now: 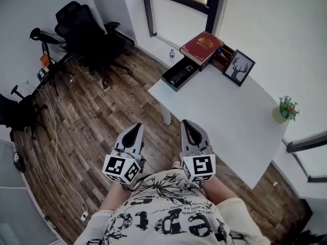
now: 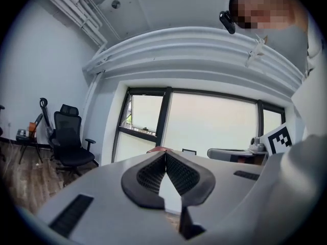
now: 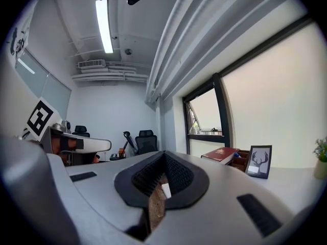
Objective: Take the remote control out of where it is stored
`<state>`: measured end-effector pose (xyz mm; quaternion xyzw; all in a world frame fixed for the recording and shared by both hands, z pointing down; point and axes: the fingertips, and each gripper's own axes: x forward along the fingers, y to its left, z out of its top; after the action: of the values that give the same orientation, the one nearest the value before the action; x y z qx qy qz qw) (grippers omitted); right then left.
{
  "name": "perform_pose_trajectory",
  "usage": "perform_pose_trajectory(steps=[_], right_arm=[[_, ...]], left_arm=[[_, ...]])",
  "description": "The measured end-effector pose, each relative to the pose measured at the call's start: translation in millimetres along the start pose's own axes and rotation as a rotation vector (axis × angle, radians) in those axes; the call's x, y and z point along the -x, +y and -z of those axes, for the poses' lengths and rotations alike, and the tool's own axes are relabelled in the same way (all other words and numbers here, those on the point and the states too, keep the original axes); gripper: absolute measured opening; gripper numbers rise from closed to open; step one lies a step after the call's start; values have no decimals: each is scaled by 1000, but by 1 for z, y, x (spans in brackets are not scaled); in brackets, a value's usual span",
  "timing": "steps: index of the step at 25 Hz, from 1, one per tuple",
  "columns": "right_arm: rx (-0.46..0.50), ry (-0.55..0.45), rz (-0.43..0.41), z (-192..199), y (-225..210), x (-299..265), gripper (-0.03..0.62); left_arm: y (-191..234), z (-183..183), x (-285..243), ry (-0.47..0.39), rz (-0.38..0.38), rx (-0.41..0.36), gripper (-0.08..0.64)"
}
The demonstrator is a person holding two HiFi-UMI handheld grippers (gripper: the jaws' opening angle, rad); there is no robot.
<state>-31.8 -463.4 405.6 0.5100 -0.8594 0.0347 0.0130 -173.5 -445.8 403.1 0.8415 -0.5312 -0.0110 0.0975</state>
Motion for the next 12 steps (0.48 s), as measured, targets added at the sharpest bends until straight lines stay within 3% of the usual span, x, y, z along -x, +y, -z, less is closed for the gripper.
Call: perform_pose_trajectory(steps=[4,12], right_arm=[[20,7,45,-2,-51,-24,2],[-30,53,186,7,-127,-69,2]], left_arm=[[1,1,-50,20,-6,5,9],[13,6,-154,81,102,41,10]])
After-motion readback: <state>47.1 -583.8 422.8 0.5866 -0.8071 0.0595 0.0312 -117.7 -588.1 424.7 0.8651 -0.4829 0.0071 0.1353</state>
